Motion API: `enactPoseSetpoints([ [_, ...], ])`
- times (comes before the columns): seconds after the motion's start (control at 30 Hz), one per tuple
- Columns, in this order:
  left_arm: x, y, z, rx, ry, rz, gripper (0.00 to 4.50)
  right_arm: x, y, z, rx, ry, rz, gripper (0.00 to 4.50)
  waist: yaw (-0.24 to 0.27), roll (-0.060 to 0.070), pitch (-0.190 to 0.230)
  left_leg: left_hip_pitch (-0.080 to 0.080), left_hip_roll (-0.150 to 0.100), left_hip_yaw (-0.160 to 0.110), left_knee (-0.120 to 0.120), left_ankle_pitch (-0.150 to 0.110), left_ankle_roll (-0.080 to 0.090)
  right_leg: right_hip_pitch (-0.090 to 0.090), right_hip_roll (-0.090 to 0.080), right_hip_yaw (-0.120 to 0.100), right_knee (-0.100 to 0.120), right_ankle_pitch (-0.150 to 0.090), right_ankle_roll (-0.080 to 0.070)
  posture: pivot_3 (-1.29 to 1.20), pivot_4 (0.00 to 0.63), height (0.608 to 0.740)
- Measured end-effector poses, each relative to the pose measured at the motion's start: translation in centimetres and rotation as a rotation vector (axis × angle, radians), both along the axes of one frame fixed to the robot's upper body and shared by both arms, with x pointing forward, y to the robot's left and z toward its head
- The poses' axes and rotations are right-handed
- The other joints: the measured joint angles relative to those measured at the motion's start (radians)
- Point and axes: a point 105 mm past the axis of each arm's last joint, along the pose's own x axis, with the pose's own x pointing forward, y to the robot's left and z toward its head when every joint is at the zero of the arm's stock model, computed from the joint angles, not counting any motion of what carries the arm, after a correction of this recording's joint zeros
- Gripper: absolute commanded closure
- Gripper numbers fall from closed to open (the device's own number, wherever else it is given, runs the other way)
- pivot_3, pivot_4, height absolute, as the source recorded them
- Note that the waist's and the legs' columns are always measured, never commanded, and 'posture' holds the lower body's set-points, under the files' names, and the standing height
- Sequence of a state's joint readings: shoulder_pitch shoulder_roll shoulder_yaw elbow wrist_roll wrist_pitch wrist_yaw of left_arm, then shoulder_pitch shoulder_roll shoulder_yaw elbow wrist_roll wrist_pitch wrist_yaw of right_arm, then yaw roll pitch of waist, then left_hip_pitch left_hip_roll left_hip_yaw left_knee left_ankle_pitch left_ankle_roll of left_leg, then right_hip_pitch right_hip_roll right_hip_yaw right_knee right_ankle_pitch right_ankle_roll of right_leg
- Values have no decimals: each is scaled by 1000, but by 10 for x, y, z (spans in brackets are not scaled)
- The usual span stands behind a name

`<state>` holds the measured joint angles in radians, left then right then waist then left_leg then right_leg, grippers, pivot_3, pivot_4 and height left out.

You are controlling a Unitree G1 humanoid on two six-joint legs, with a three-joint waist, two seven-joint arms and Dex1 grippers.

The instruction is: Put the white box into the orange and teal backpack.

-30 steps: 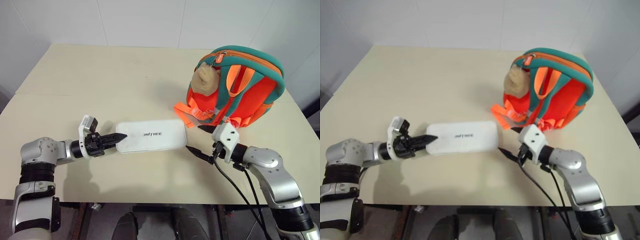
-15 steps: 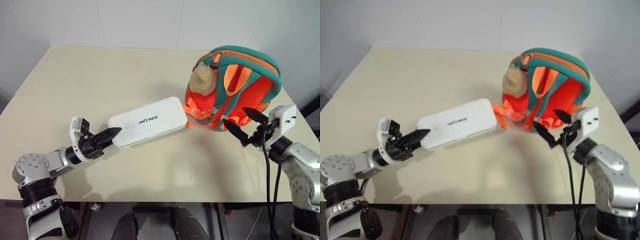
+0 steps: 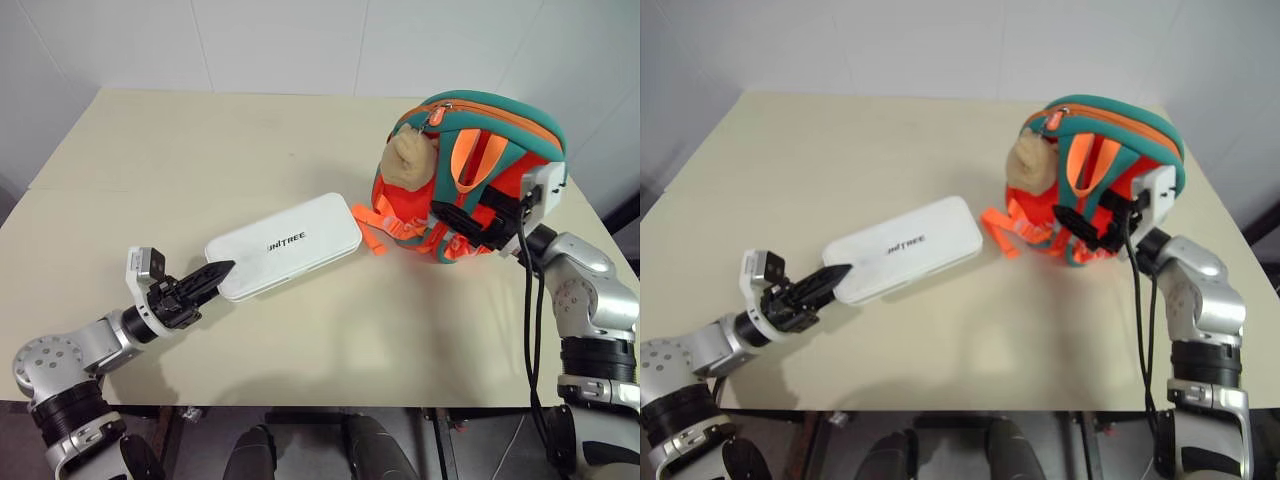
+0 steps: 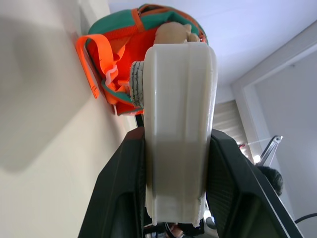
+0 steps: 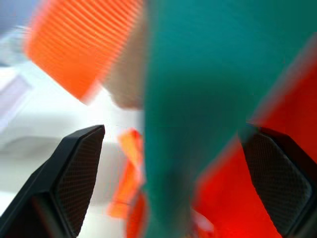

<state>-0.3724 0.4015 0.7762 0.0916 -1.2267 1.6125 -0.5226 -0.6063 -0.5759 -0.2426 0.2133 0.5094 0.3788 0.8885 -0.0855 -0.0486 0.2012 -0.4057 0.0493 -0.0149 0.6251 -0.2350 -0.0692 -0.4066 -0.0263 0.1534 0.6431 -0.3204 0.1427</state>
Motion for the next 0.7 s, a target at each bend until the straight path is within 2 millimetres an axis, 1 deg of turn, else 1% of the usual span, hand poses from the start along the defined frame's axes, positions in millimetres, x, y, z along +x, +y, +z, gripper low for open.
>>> enactPoseSetpoints([
  [0.03,-1,0,-1,0,2,3,3216,2,3,0,-4,8,14,0,-1,0,0,0,0,0,0,0,0,0,0,0,0,0,0,0,150,740],
  [0.13,-3,0,-3,-6,8,11,3216,13,8,-8,-24,71,0,623,-1,0,0,0,0,0,1,0,0,0,0,0,1,0,0,0,150,740],
  [0.2,-4,1,-4,-8,11,20,3216,17,8,-11,-13,85,-19,1243,-1,0,0,0,0,0,1,0,0,0,0,0,0,0,0,0,150,740],
  [0.23,-4,1,-3,-9,7,28,3216,17,9,-11,-8,86,-18,1701,-1,0,0,0,0,0,1,0,0,0,0,0,0,0,0,0,150,740],
  [0.27,-4,1,-2,-12,3,31,3216,17,9,-11,-6,85,-17,1998,0,0,0,0,0,0,1,0,0,0,0,0,0,0,0,0,150,740],
  [0.37,-4,2,-1,-17,-6,44,3216,17,9,-11,-5,84,-20,2982,0,0,0,-1,0,0,0,0,0,0,0,0,-1,0,0,0,150,740],
  [0.47,-4,3,0,-18,-7,53,3216,17,7,-10,-1,79,-26,4090,0,0,0,-1,0,0,0,0,0,0,0,0,-1,0,0,0,150,740],
  [0.5,-4,3,1,-15,-12,56,3216,17,7,-8,1,73,-28,4374,-1,0,0,-1,0,0,0,0,0,0,0,0,-1,0,0,0,150,740],
  [0.53,-3,3,2,-14,-16,58,3216,16,8,-6,2,66,-26,4500,-1,0,0,-1,0,0,0,0,0,0,0,0,-1,0,0,0,150,740],
  [0.7,0,11,8,8,-29,90,3216,1,21,7,5,25,36,4500,0,0,0,-1,0,1,-2,0,0,-1,0,0,-2,0,0,0,150,740],
])
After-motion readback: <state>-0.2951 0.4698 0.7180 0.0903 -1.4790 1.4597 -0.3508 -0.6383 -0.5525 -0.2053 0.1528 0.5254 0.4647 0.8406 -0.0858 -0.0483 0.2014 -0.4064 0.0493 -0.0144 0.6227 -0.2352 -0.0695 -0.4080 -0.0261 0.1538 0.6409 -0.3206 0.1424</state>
